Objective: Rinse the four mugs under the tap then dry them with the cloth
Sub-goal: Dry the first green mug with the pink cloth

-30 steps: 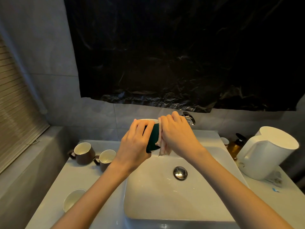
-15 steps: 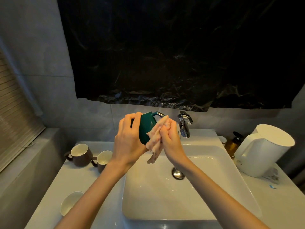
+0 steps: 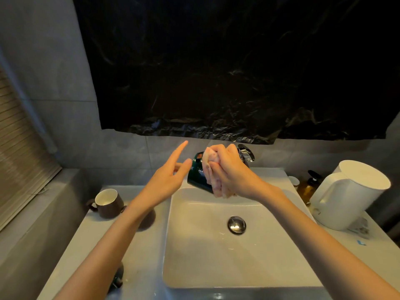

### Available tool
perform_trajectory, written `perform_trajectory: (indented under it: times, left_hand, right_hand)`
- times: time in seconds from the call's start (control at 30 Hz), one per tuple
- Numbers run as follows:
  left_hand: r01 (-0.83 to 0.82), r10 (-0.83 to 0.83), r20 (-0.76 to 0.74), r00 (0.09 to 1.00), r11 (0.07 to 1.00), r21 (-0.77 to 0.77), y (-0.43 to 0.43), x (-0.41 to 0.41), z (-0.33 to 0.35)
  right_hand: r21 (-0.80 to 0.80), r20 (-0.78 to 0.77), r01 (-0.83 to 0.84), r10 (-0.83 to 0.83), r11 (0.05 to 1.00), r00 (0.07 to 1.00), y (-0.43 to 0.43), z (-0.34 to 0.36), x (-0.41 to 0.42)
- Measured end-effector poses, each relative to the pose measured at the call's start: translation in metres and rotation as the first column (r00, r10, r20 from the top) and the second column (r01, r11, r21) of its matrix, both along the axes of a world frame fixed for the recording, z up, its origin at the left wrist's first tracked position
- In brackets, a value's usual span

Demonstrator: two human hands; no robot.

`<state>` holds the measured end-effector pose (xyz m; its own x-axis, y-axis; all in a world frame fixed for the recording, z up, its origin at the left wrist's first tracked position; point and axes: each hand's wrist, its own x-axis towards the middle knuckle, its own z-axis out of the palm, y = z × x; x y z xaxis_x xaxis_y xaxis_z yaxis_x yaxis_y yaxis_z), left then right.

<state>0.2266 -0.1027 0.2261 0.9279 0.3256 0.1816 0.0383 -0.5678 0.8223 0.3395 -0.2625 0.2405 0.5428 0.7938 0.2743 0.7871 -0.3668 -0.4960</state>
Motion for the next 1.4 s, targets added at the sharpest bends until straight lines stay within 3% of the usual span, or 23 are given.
perform_trajectory:
  times: [0.13,0.2,0.3,0.37,0.43,0.6,0.7,0.83,0.9,1.0,1.1,1.2,1.27,1.4]
  left_hand:
    - [0.132,-0.128,0.073,0.989,0.990,-0.044,-0.006,0.009,-0.002]
    - [0.089,-0.074,0.153,0.985,0.991,-0.098,-0.012,0.011,-0.006]
    - [0.022,0.012,0.225,0.974,0.989,-0.145,-0.017,0.012,-0.008]
    - [-0.020,0.084,0.251,0.964,0.969,-0.246,-0.016,0.011,-0.008]
    - [-0.077,0.184,0.255,0.949,0.922,-0.378,-0.012,0.010,-0.008]
    - [-0.124,0.262,0.211,0.942,0.854,-0.506,0.001,0.006,-0.006]
    - [-0.112,0.237,0.156,0.959,0.821,-0.560,0.004,0.005,-0.010]
    - [-0.098,0.228,0.128,0.965,0.771,-0.630,0.000,0.005,-0.014]
    - [-0.107,0.238,0.125,0.963,0.768,-0.631,0.000,0.005,-0.014]
    - [-0.108,0.239,0.132,0.962,0.777,-0.620,0.002,0.003,-0.015]
    - [-0.114,0.247,0.131,0.960,0.774,-0.622,0.005,0.003,-0.014]
    - [-0.097,0.215,0.131,0.968,0.799,-0.593,0.008,0.004,-0.013]
    - [-0.068,0.192,0.142,0.971,0.792,-0.607,0.007,0.003,-0.011]
    - [-0.004,0.174,0.176,0.969,0.720,-0.694,0.005,0.005,-0.008]
  right_hand:
    - [-0.023,-0.057,-0.079,0.077,0.997,0.995,-0.001,0.007,-0.005]
    - [0.003,-0.102,-0.080,0.080,0.997,0.992,-0.001,0.004,-0.008]
    - [0.176,-0.156,-0.045,0.073,0.983,0.985,0.002,-0.006,-0.010]
    - [0.371,-0.189,-0.015,0.092,0.928,0.978,0.003,-0.009,-0.010]
    - [0.455,-0.222,0.045,0.064,0.890,0.973,-0.002,-0.013,-0.008]
    - [0.382,-0.065,0.091,-0.071,0.920,0.995,-0.013,-0.026,0.007]
    - [0.448,-0.197,0.219,-0.143,0.867,0.970,-0.008,-0.019,0.006]
    - [0.467,-0.263,0.206,-0.088,0.860,0.961,0.007,-0.018,-0.017]
    - [0.508,-0.211,0.146,-0.042,0.849,0.977,0.009,-0.016,-0.026]
    - [0.550,0.016,-0.036,0.033,0.834,0.999,0.007,-0.017,-0.031]
    - [0.482,0.262,-0.228,0.109,0.846,0.959,0.003,-0.021,-0.034]
    - [0.414,0.342,-0.295,0.154,0.861,0.927,0.002,-0.016,-0.026]
    - [0.438,0.235,-0.208,0.112,0.875,0.966,0.004,-0.010,-0.017]
    - [0.473,-0.198,0.059,0.041,0.879,0.979,0.009,-0.010,-0.006]
